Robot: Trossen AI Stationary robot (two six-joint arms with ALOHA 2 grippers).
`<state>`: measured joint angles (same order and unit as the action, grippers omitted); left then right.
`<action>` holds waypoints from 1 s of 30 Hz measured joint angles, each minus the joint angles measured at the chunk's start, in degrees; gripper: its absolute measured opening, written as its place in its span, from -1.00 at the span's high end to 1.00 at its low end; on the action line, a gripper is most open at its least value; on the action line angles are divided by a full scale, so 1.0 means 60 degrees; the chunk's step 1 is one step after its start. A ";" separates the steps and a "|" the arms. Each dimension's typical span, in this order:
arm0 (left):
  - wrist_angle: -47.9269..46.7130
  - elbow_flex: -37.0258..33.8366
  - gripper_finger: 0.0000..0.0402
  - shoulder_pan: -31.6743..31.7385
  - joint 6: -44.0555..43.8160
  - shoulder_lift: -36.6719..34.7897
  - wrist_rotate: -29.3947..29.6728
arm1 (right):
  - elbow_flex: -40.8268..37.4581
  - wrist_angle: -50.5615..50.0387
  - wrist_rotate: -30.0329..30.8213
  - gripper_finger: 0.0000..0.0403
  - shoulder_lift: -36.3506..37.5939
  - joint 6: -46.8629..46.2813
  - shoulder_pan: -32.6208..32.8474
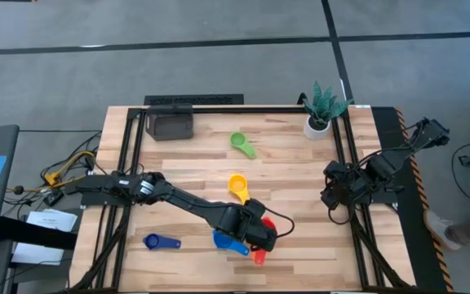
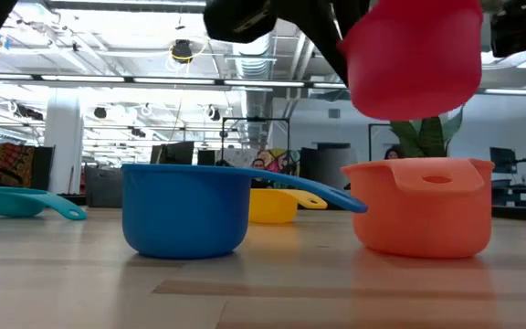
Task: Nest measuring cups in basket
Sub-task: Stack the red measuring cup on top of the orange measuring cup
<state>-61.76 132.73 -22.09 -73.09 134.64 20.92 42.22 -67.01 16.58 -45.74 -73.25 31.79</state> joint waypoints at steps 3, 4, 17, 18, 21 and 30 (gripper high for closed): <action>-0.0031 -0.0009 0.99 0.0050 0.0129 0.0095 0.0144 | 0.0000 -0.0003 -0.0001 -0.09 0.0000 -0.0004 0.0000; 0.0024 -0.0098 0.99 0.0059 0.0209 0.0100 0.0202 | 0.0000 -0.0003 -0.0002 -0.09 0.0000 -0.0014 0.0015; 0.1014 -0.1109 0.99 0.0072 0.0501 0.0104 0.0646 | 0.0000 0.0001 -0.0005 -0.09 0.0000 -0.0033 0.0080; 0.1021 -0.1142 0.99 0.0080 0.0501 0.0104 0.0658 | -0.0002 0.0001 -0.0011 -0.09 0.0000 -0.0033 0.0080; 0.1247 -0.1340 0.99 0.0121 0.0626 0.0104 0.0632 | -0.0004 0.0004 -0.0015 -0.09 0.0000 -0.0030 0.0080; 0.1479 -0.1512 0.99 0.0270 0.0827 0.0093 0.0570 | -0.0004 0.0008 -0.0230 -0.09 0.0000 -0.0041 0.0080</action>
<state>-52.89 123.66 -20.47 -68.13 135.20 24.34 42.19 -66.96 15.20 -45.74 -73.49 32.27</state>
